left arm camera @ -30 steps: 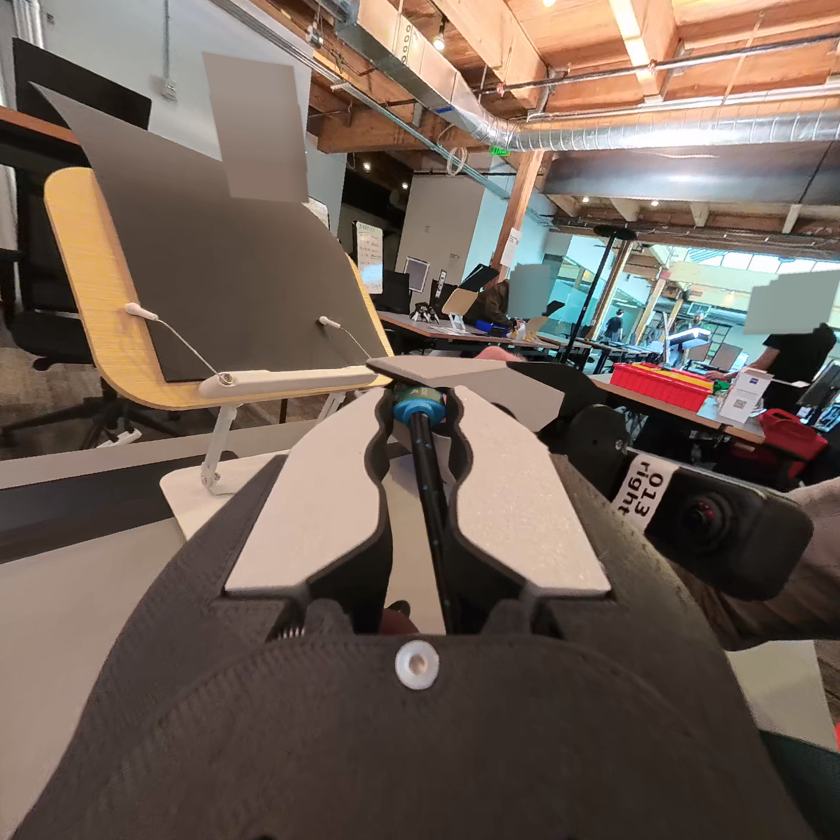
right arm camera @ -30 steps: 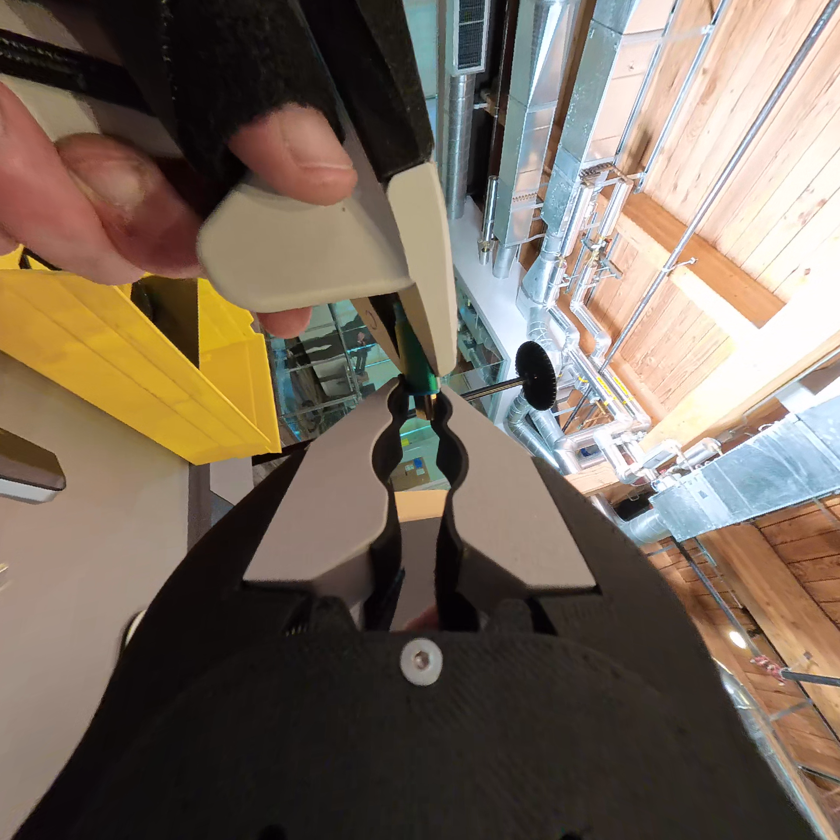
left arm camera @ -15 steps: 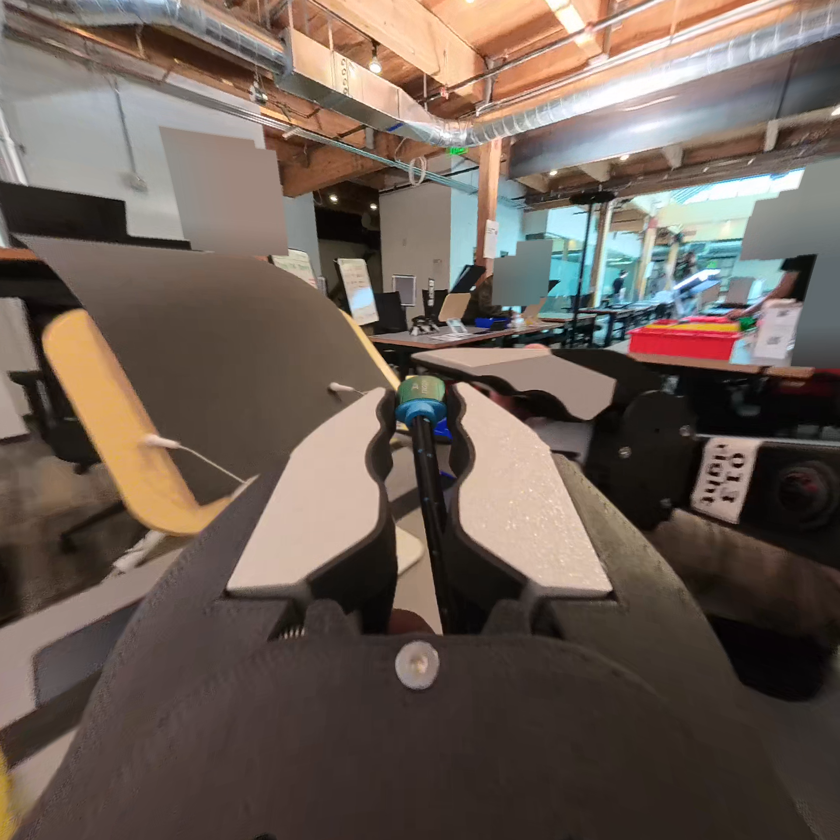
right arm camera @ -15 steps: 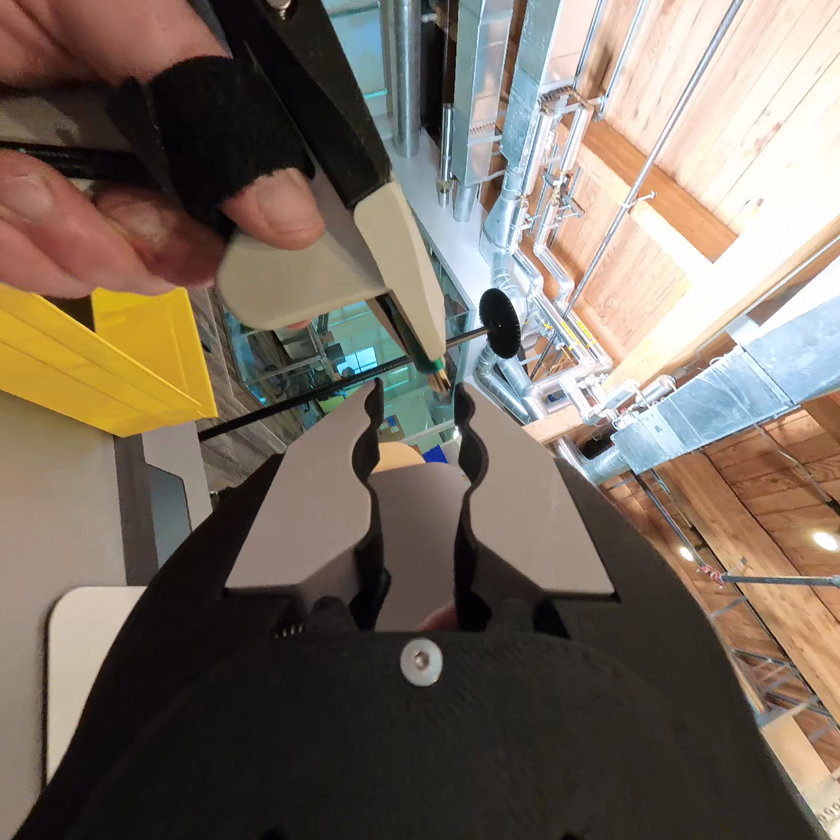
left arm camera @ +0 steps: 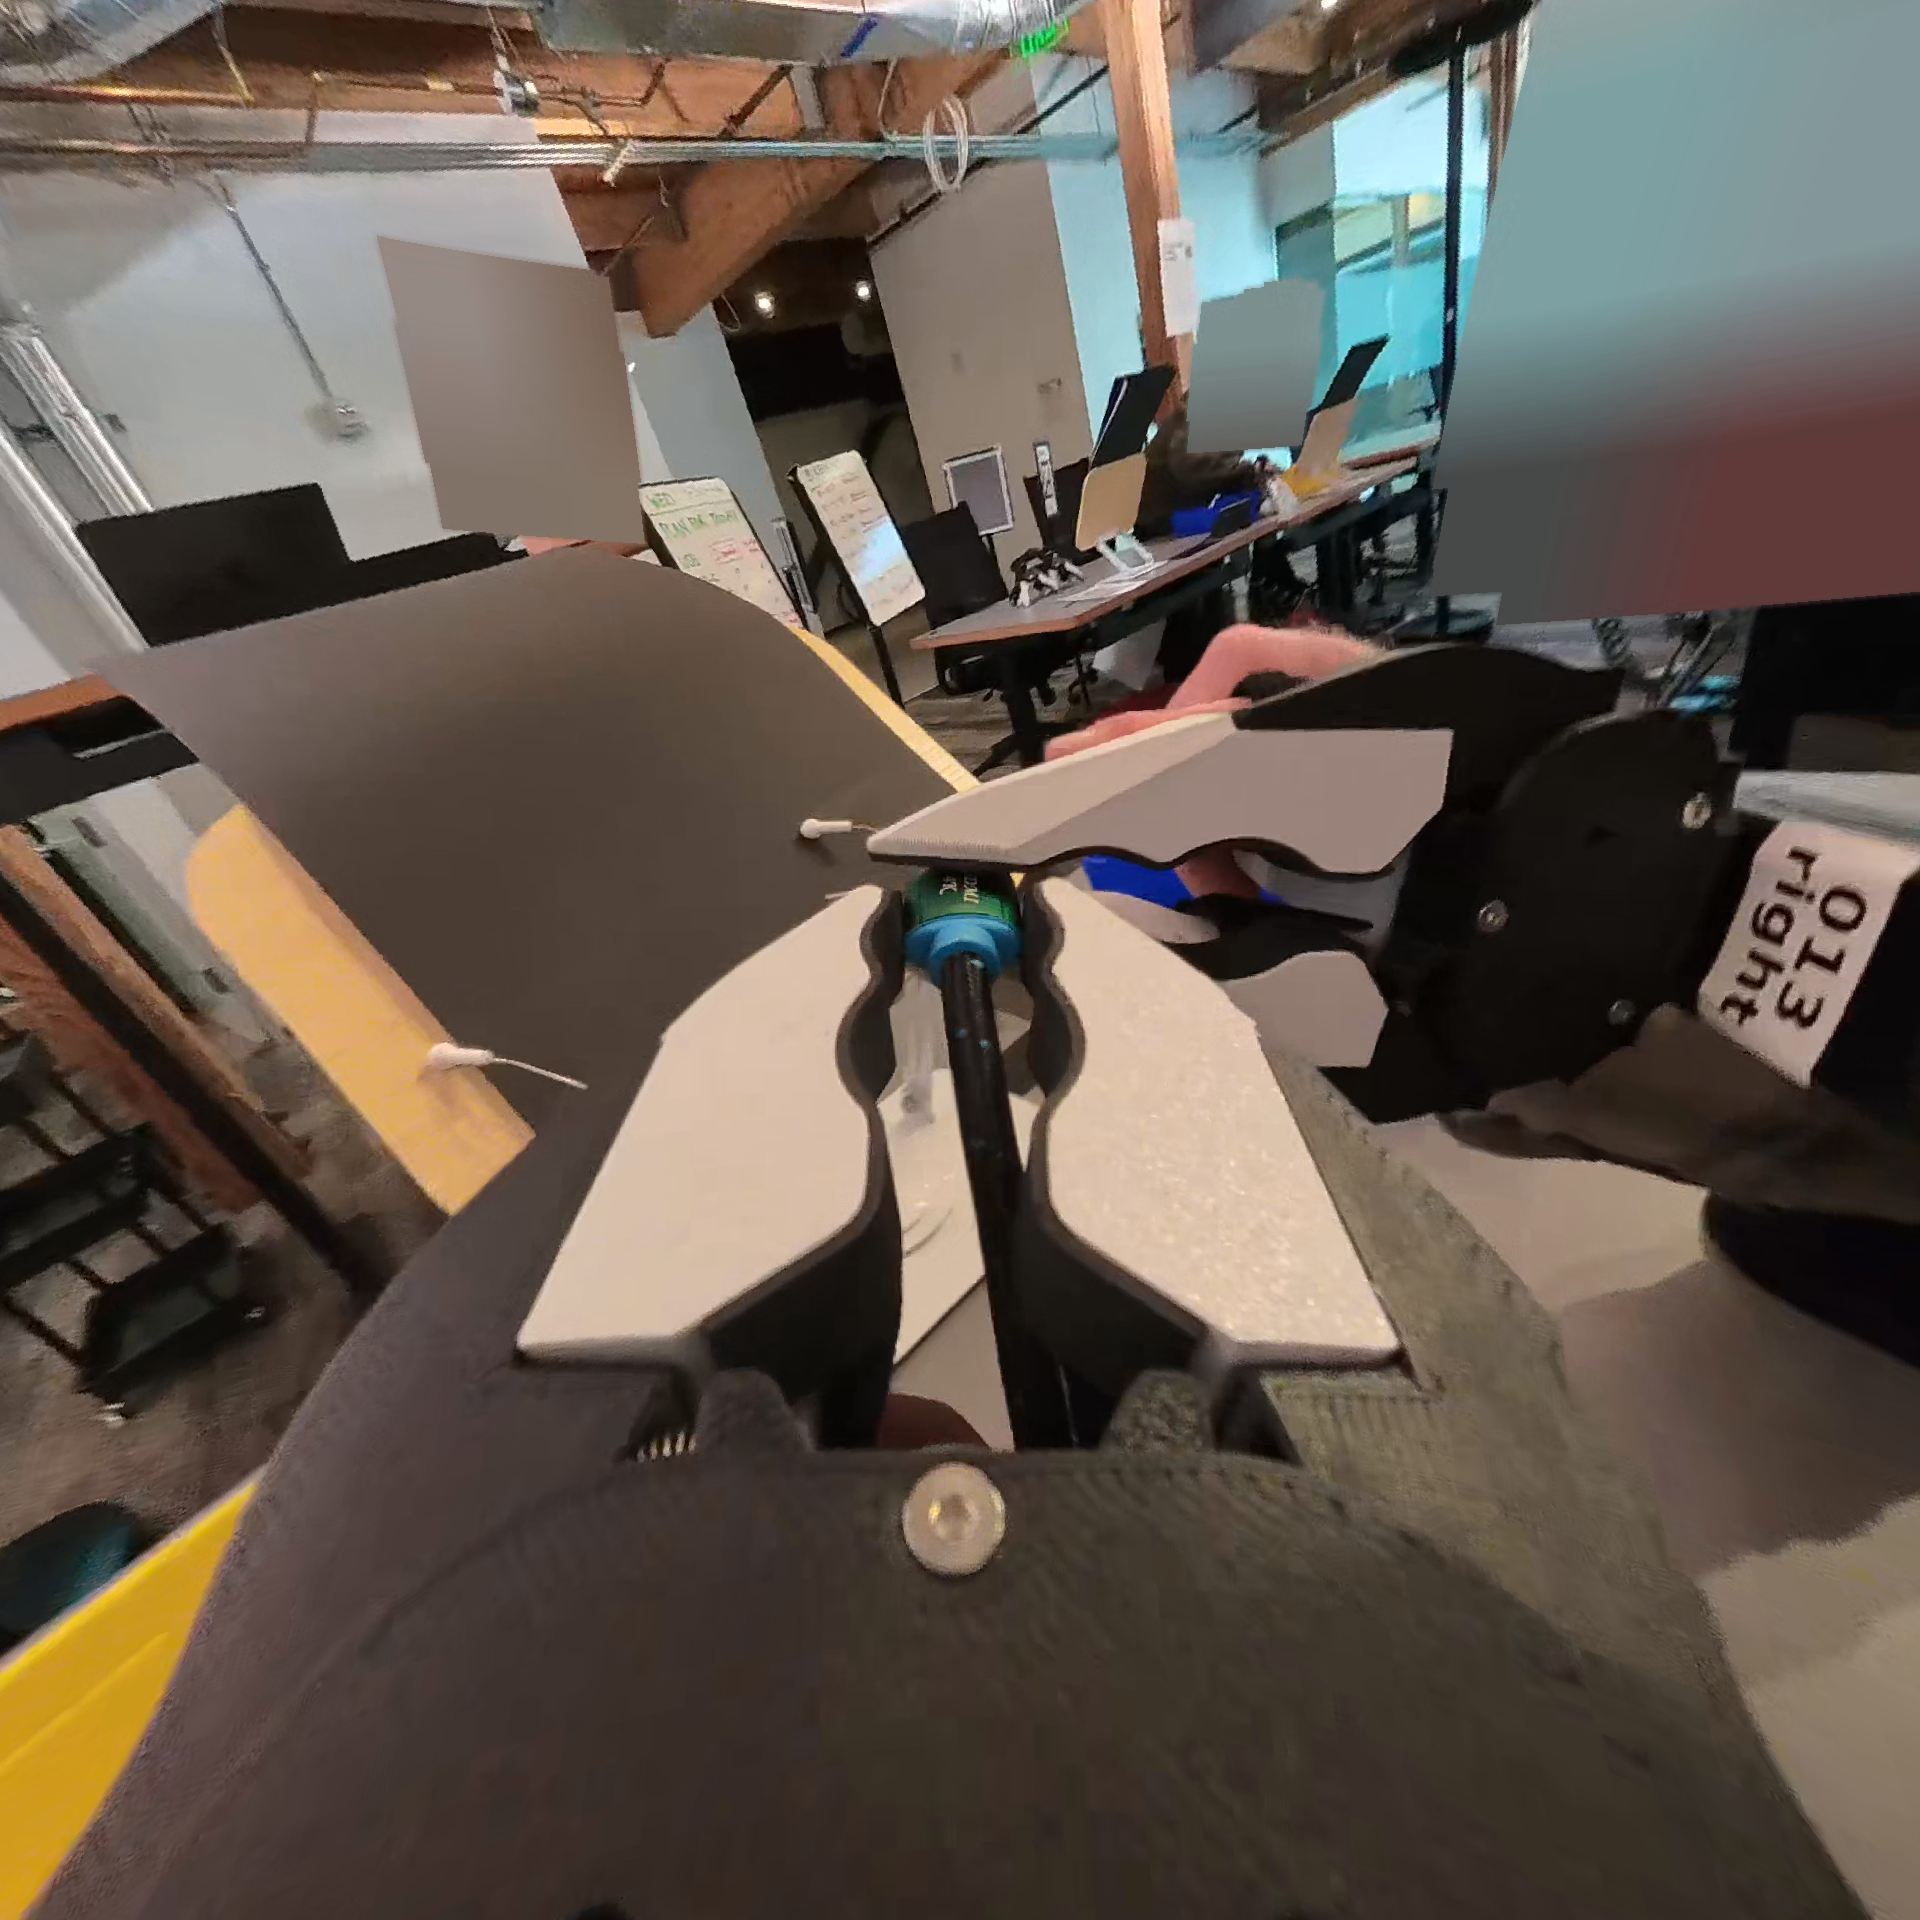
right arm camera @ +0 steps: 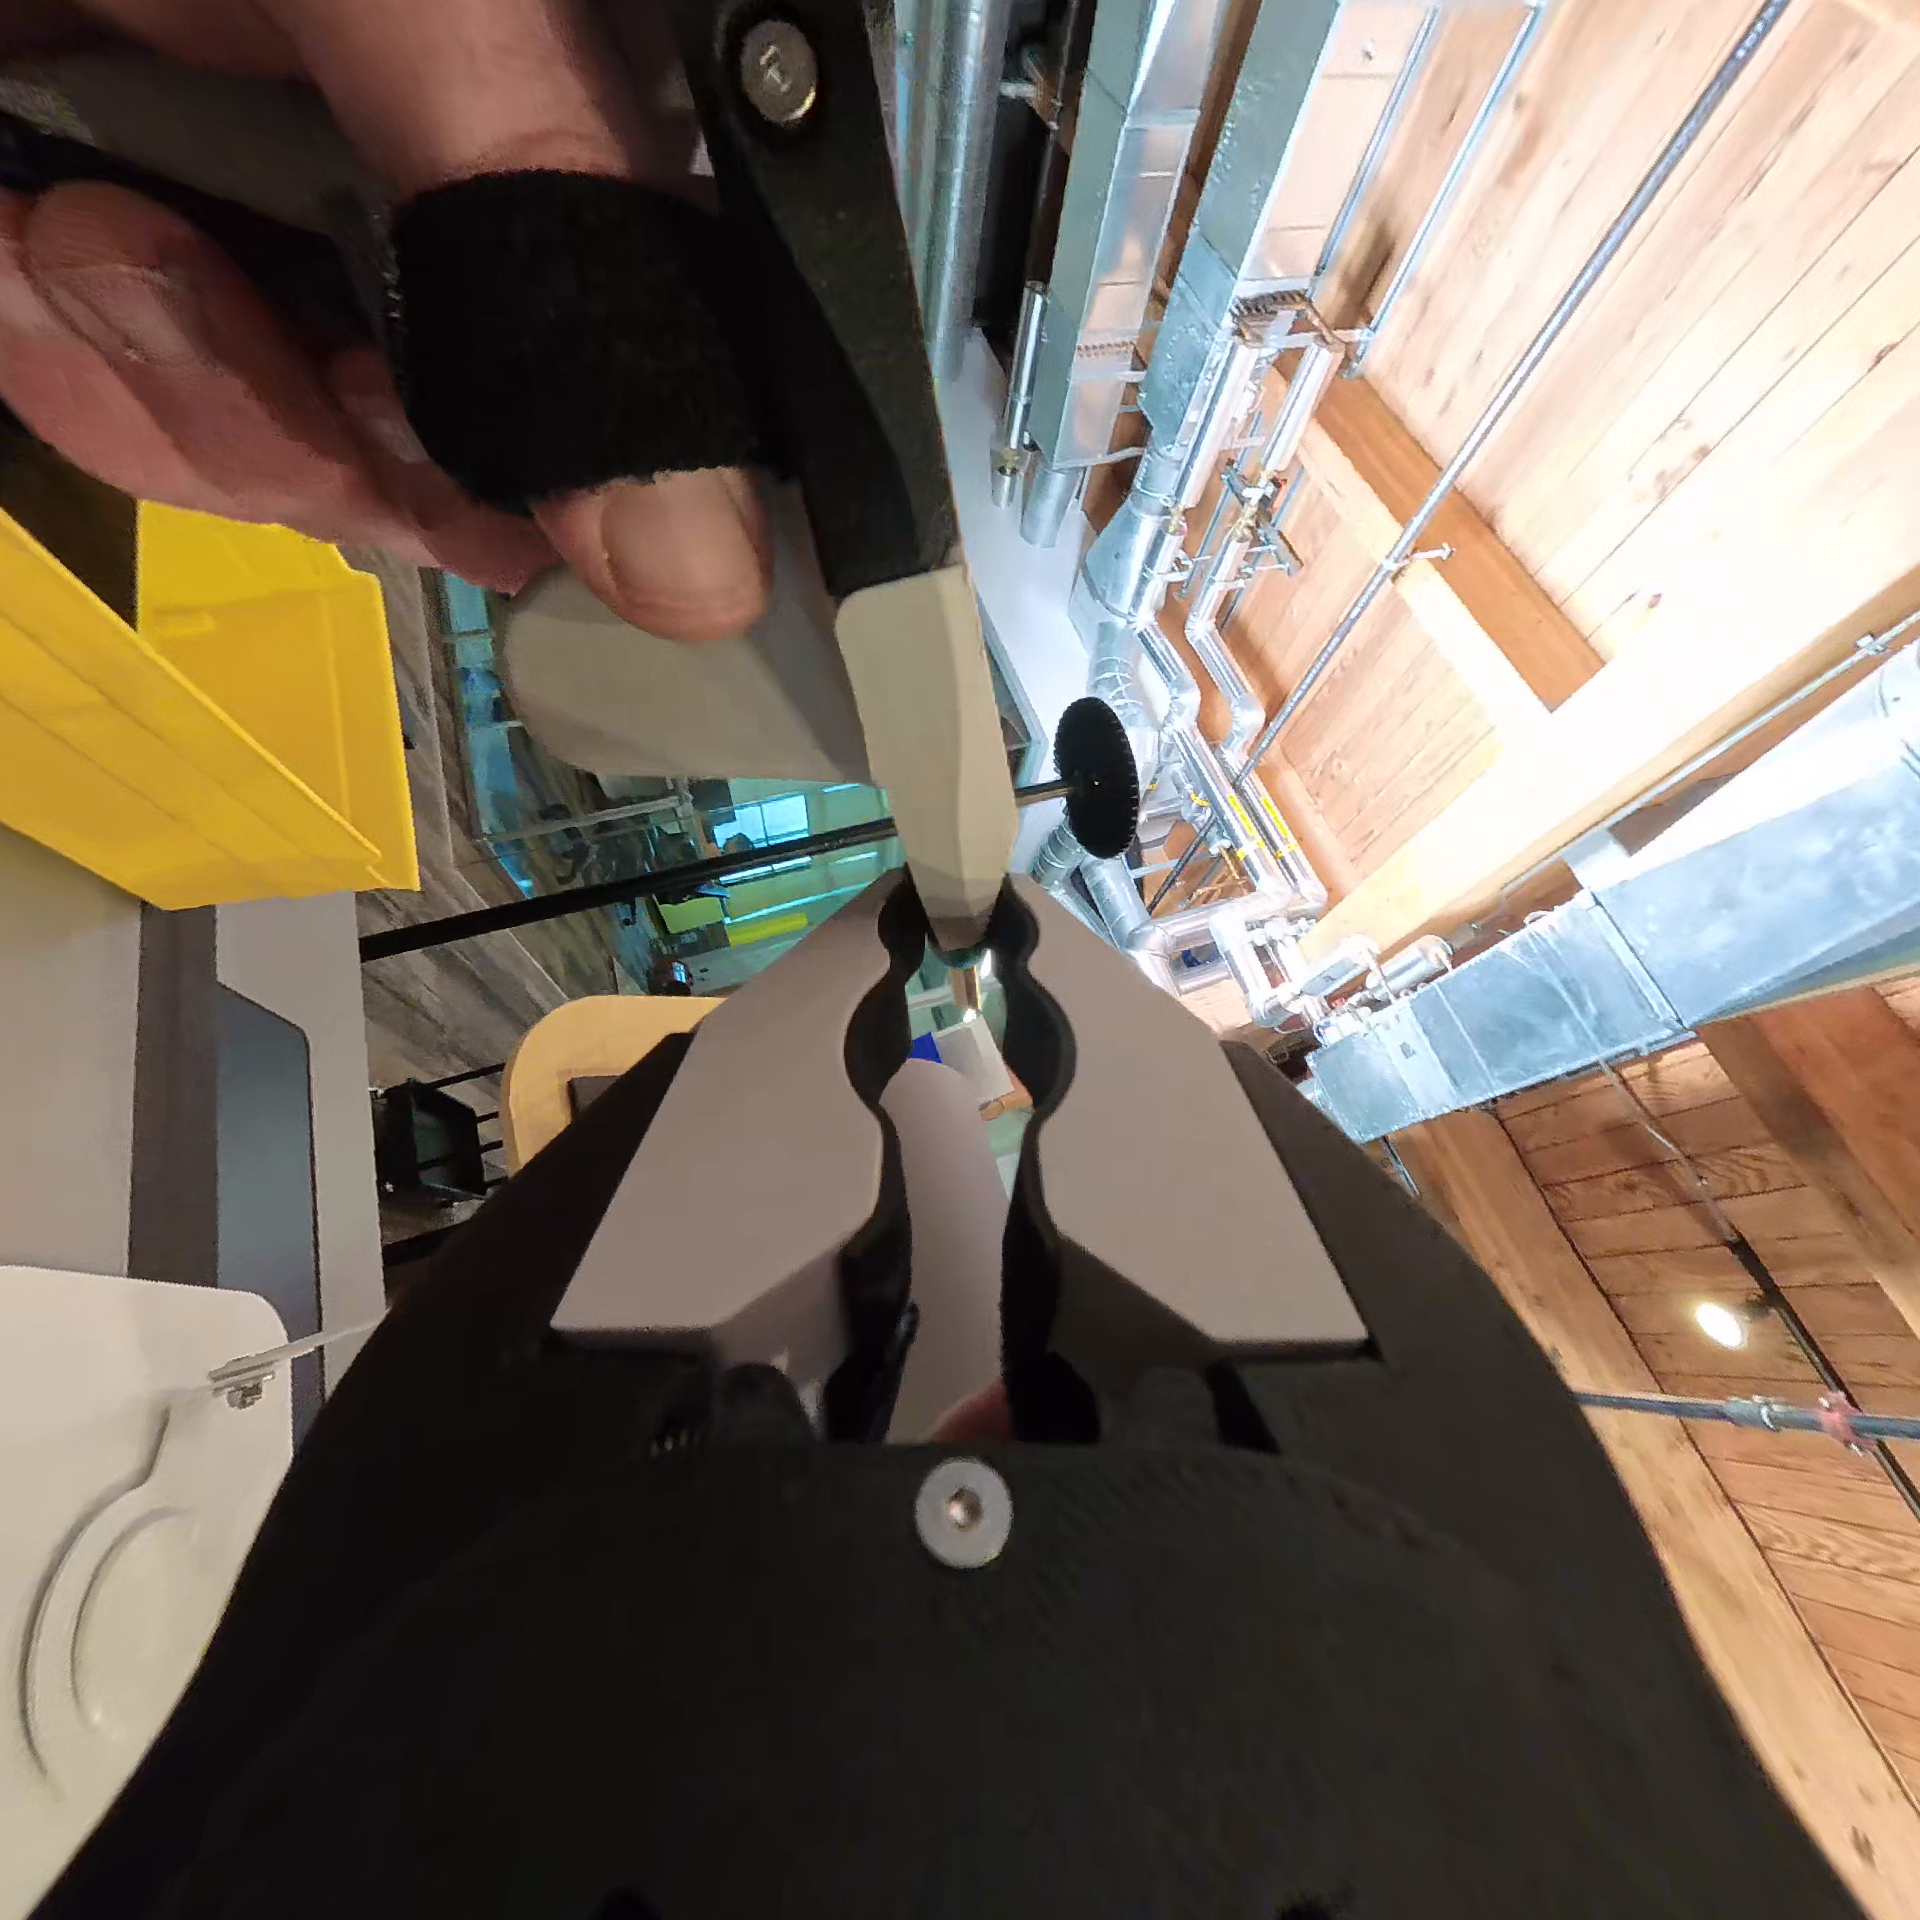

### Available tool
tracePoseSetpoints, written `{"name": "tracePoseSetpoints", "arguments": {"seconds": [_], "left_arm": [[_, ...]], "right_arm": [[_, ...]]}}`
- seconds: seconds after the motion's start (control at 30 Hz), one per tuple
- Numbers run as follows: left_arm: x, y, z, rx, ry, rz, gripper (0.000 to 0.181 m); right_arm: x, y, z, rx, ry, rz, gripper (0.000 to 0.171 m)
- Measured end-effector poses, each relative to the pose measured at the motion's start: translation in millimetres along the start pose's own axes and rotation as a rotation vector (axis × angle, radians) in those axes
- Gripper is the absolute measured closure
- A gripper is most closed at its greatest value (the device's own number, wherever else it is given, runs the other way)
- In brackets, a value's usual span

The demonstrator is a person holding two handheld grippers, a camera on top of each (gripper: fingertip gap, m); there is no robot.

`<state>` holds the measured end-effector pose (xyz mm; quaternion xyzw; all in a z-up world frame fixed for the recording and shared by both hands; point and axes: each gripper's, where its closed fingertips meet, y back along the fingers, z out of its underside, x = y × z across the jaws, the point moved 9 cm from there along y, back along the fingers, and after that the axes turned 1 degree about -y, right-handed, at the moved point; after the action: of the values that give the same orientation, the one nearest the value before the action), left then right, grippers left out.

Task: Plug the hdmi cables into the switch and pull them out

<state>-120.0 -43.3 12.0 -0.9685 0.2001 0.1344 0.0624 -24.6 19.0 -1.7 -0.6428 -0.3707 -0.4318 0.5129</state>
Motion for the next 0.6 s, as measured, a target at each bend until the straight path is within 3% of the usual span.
{"name": "tracePoseSetpoints", "arguments": {"seconds": [0.13,0.3,0.6], "left_arm": [[-0.9,-6.2,-3.8,0.021,0.21,0.006,0.159],[6.5,-15.3,-8.7,0.077,0.267,-0.057,0.159],[5.7,-17.9,-5.9,0.037,0.01,-0.125,0.159]], "right_arm": [[2.5,-0.8,2.9,-0.035,-0.015,0.045,0.162],[10.0,0.7,8.9,-0.051,-0.03,0.08,0.161],[14.5,0.8,14.3,-0.045,-0.038,-0.006,0.158]]}}
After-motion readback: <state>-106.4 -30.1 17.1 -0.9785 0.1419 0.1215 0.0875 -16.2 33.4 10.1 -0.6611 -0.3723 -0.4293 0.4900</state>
